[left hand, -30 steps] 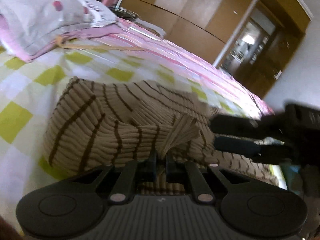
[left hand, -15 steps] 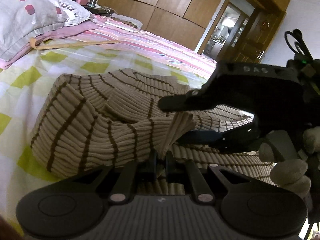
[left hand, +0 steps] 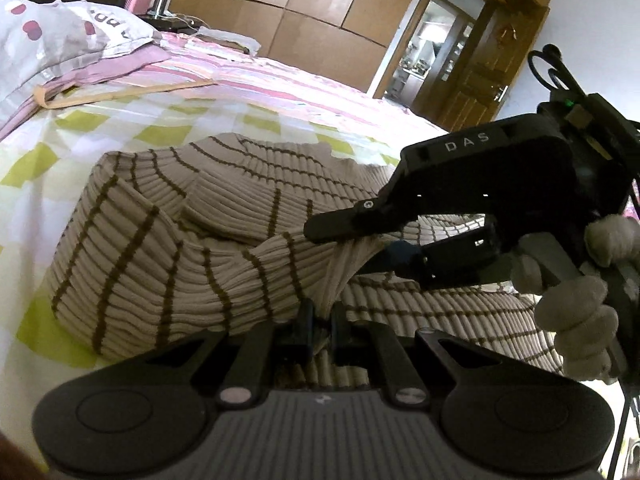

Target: Fold small clothes

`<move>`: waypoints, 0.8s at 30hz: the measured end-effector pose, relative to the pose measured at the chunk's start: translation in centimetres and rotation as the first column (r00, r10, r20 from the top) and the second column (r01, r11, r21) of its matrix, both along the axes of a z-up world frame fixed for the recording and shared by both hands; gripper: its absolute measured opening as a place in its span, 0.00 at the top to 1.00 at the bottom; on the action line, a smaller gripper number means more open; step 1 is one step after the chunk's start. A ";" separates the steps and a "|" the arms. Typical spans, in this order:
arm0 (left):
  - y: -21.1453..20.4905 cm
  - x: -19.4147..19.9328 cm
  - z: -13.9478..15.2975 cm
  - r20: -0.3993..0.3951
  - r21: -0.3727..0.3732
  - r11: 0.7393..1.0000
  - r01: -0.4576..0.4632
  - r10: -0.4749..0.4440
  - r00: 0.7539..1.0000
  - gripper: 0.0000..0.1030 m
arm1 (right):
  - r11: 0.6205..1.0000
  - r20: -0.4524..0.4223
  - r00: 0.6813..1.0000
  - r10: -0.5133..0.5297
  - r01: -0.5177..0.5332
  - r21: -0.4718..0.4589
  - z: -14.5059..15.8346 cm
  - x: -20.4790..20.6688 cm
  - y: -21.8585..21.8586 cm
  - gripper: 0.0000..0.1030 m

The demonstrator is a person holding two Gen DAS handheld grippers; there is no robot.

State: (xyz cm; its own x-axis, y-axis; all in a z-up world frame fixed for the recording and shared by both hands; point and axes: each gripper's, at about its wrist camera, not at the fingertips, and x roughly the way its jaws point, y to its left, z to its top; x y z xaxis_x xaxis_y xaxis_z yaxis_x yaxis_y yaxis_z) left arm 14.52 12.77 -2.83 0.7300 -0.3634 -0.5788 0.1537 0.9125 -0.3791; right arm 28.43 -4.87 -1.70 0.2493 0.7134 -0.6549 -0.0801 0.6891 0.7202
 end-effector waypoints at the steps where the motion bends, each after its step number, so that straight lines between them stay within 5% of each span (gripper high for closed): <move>1: 0.0 0.0 0.0 -0.001 -0.001 1.000 0.002 -0.002 1.000 0.86 | 1.000 -0.003 1.000 0.002 -0.002 0.001 -0.1 0.1 -0.1 0.70; 11: -0.4 -0.3 -0.1 0.008 -0.002 0.998 0.063 -0.063 0.998 0.86 | 0.997 -0.070 0.997 0.044 -0.039 0.070 -0.6 1.0 -1.1 0.51; 21: -1.3 -0.5 0.0 0.020 0.011 0.991 0.133 -0.134 0.991 0.86 | 0.997 -0.076 0.994 0.074 -0.071 0.043 -0.4 0.9 -2.9 0.51; 24: -2.0 -0.6 0.0 0.026 0.032 0.986 0.163 -0.164 0.986 0.86 | 0.997 -0.070 0.995 0.071 -0.069 0.031 -0.3 0.7 -3.5 0.59</move>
